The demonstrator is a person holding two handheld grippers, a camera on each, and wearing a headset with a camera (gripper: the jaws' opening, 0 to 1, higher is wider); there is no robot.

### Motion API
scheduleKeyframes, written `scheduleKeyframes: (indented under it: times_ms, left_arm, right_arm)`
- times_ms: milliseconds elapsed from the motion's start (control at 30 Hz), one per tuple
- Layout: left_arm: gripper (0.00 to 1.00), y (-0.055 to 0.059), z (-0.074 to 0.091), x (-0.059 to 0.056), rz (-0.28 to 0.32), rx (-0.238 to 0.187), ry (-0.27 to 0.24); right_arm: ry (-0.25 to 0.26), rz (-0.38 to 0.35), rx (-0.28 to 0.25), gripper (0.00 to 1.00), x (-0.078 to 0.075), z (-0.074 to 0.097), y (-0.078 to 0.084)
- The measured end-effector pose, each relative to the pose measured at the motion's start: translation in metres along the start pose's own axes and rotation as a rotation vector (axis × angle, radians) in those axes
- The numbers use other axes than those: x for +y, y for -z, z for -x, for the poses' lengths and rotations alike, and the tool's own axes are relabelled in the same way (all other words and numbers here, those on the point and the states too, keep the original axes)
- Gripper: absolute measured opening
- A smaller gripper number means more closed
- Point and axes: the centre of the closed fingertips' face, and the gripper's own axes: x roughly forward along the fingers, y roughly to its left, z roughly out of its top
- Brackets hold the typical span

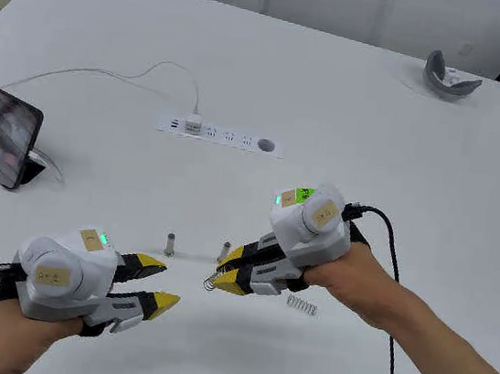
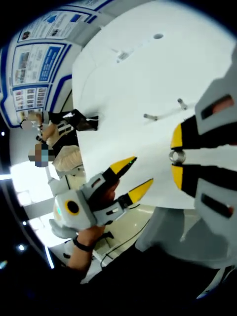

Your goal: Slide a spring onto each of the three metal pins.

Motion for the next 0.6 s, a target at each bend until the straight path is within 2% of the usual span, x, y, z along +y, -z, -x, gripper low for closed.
scheduleKeyframes:
  times_ms: [133,400,600]
  left_arm:
    - [0.33,0.009,0.008,0.012,0.022,0.013,-0.04]
    - [0.41,0.02,0.023,0.032,0.076,0.02,-0.117]
    - [0.48,0.029,0.03,0.039,0.096,0.041,-0.144]
  right_arm:
    - [0.002,0.027,0.017,0.12,-0.005,-0.007,-0.001]
    - [0.022,0.05,0.051,0.12,-0.021,-0.02,0.0]
    - [0.024,0.082,0.071,0.12,-0.028,-0.03,-0.001]
